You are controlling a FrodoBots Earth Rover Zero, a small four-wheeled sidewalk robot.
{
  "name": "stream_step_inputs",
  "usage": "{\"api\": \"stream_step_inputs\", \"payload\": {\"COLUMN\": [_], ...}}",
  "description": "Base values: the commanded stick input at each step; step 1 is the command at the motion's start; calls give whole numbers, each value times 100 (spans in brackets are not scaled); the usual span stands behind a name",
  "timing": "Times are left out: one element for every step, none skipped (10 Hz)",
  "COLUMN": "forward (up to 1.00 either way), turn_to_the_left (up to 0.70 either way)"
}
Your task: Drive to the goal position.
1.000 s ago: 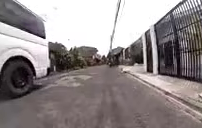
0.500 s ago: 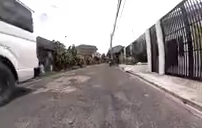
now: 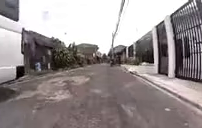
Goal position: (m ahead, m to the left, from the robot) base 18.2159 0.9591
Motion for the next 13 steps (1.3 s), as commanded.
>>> {"api": "stream_step_inputs", "payload": {"forward": [100,100,100,100,100,100,100,100,100,100,100,100,100], "turn_to_the_left": [0,0,0,0,0,0,0,0,0,0,0,0,0]}}
